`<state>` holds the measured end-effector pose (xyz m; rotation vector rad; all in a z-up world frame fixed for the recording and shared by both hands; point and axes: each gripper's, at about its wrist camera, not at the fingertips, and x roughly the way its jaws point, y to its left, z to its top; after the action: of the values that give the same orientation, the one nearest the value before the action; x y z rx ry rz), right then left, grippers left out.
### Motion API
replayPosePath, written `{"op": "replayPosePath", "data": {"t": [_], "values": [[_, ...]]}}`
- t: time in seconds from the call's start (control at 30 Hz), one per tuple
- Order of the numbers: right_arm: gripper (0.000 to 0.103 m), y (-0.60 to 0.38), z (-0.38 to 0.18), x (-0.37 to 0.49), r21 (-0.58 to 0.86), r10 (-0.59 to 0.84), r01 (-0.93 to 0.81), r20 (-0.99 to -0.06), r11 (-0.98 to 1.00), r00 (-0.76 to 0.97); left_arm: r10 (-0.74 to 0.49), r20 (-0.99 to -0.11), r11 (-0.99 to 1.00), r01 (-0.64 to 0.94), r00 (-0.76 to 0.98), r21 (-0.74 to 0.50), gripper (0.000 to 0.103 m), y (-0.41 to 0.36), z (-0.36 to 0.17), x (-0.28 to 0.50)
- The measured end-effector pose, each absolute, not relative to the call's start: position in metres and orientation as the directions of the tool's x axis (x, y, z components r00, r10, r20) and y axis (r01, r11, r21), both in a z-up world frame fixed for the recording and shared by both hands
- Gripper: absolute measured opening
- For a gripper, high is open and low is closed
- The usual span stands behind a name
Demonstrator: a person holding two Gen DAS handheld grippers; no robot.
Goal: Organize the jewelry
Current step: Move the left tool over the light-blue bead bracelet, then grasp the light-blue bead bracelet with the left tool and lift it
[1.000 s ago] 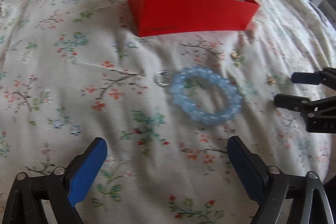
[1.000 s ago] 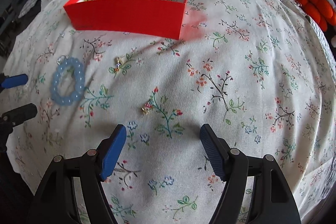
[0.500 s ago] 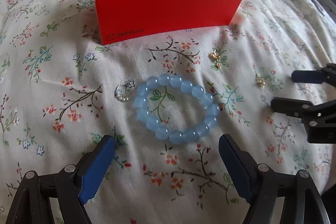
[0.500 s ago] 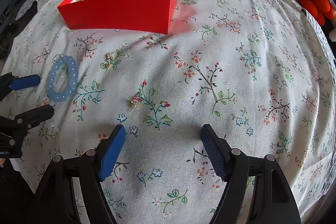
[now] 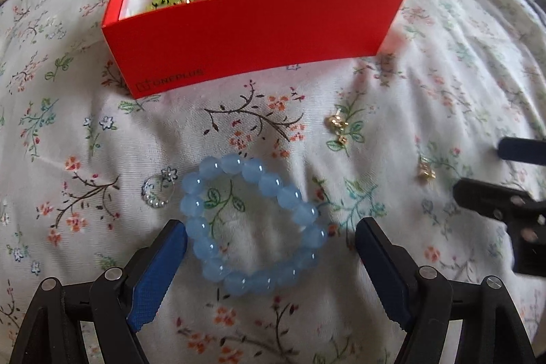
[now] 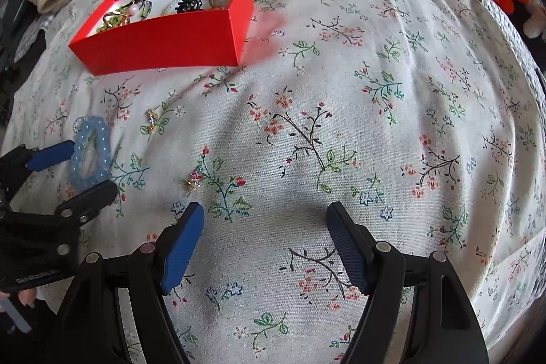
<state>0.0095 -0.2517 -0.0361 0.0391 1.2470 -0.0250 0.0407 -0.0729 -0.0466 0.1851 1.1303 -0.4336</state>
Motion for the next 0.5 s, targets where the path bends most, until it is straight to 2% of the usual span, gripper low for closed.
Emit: {"op": "replayPosePath", "data": {"t": [0.1,0.23,0.4,0.43,0.5], "values": [[0.077,-0.253,-0.035,0.010,0.013,0.001,0.037,-0.948,0.999,0.317,-0.194,-0.907,0.909,0.415,0.373,-0.024,0.083,-0.078,-0.048,0.043],[0.077,-0.252,-0.034,0.008,0.015,0.002,0.039,-0.948,0.999,0.317,-0.177,-0.908,0.908,0.418,0.380,-0.002,0.072,-0.078,-0.047,0.044],[0.077,-0.251,-0.036,0.009,0.008,-0.004,0.038,-0.950,0.999,0.313,-0.180,-0.905,0.901,0.433,0.386,0.006,0.042,-0.065,-0.043,0.044],[0.077,-0.251,-0.036,0.010,0.006,-0.007,0.038,-0.950,0.999,0.312,-0.177,-0.904,0.902,0.431,0.388,0.008,0.029,-0.062,-0.042,0.045],[0.077,-0.249,-0.036,0.010,0.005,-0.006,0.036,-0.950,0.999,0.312,-0.182,-0.906,0.906,0.422,0.383,-0.004,0.026,-0.051,-0.043,0.045]]}}
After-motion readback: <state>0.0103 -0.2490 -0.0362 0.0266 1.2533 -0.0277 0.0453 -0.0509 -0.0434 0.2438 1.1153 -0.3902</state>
